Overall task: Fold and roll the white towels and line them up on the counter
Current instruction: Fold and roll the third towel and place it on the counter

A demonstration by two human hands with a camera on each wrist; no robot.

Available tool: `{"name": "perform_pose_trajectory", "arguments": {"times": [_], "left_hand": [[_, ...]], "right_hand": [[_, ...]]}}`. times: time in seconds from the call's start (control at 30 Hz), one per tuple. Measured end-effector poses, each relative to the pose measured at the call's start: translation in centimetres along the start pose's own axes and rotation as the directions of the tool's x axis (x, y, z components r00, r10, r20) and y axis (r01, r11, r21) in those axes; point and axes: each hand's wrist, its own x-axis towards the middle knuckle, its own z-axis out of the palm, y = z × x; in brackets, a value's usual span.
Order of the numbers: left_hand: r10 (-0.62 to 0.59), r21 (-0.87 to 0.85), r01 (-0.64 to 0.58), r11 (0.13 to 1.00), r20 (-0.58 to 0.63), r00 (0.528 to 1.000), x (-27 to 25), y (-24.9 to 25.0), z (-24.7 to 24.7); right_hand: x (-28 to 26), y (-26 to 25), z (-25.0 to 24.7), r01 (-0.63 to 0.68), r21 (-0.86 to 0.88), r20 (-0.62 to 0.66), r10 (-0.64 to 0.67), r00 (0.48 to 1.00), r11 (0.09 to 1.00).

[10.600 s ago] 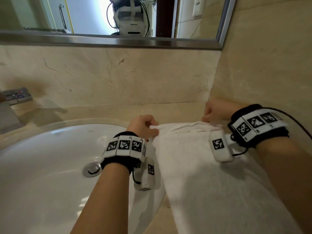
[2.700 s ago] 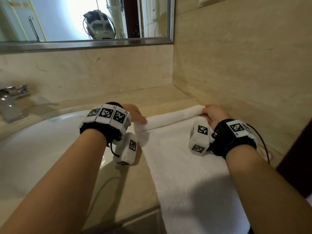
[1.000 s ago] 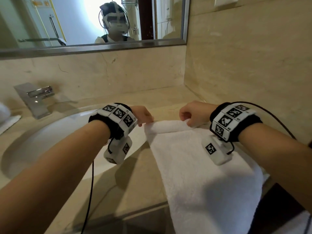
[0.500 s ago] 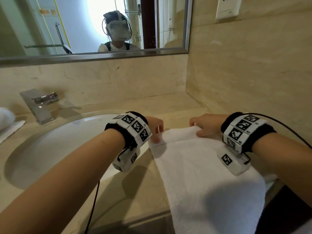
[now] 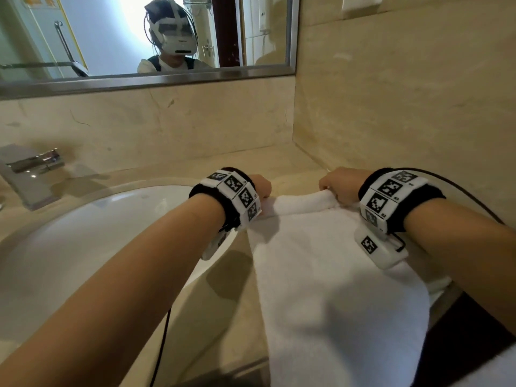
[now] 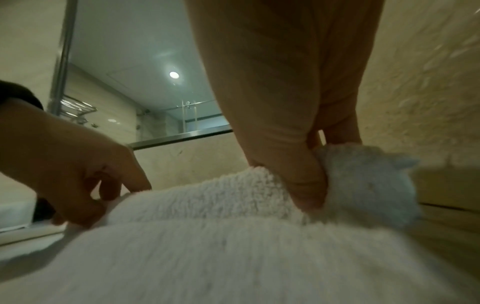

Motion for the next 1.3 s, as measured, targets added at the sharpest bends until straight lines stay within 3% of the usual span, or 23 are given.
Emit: {"name": "perform_pose_trajectory", "arguments": {"times": [0.1, 0.2, 0.4, 0.5, 0.6, 0.73, 0.87, 1.03, 1.3], "left_hand": [[-0.035, 0.123, 0.043, 0.991, -0.064, 0.997, 2.9, -0.7, -0.5], [0.05, 0.196, -0.026, 0.98, -0.123, 0.991, -2.1, 2.1, -2.3], [0.17, 0.338, -0.101, 0.936, -0.182, 0.969, -1.8, 3.5, -0.9], [0.149, 0.327, -0.091, 0.941, -0.155, 0.977, -2.8, 4.0, -0.3], [0.141, 0.295, -0.091, 0.951, -0.154, 0.978, -3.5, 3.0, -0.6], [0.089, 0.0, -0.09, 0.996, -0.207, 0.974, -3.1, 0.8, -1.2], [0.111, -0.187, -0.135, 0.973, -0.132, 0.985, -2.9, 0.3, -1.2], [0.149, -0.061, -0.153, 0.986, -0.067, 0.987, -1.7, 1.0, -1.4], [0.051, 0.116, -0.03, 0.993, -0.176, 0.983, -0.6, -0.1, 0.1]], "right_hand": [[0.3, 1.0, 0.0, -0.023, -0.011, -0.08, 0.022, 0.997, 1.0], [0.4, 1.5, -0.3, -0.008, -0.07, -0.105, 0.001, 0.994, 0.997], [-0.1, 1.0, -0.2, 0.041, -0.22, 0.022, -0.037, 0.999, 0.975], [-0.9, 0.9, -0.3, 0.094, -0.283, 0.054, -0.081, 0.995, 0.955], [-1.2, 1.3, -0.1, 0.026, -0.122, 0.035, -0.022, 0.999, 0.992], [-1.1, 2.2, -0.1, -0.113, 0.187, -0.078, 0.13, 0.988, 0.976], [-0.4, 2.4, 0.2, -0.079, 0.242, -0.005, 0.082, 0.997, 0.967], [0.5, 2.6, -0.4, -0.074, 0.18, 0.107, 0.055, 0.993, 0.981], [0.2, 2.0, -0.1, -0.027, 0.208, -0.067, 0.041, 0.997, 0.978]]}}
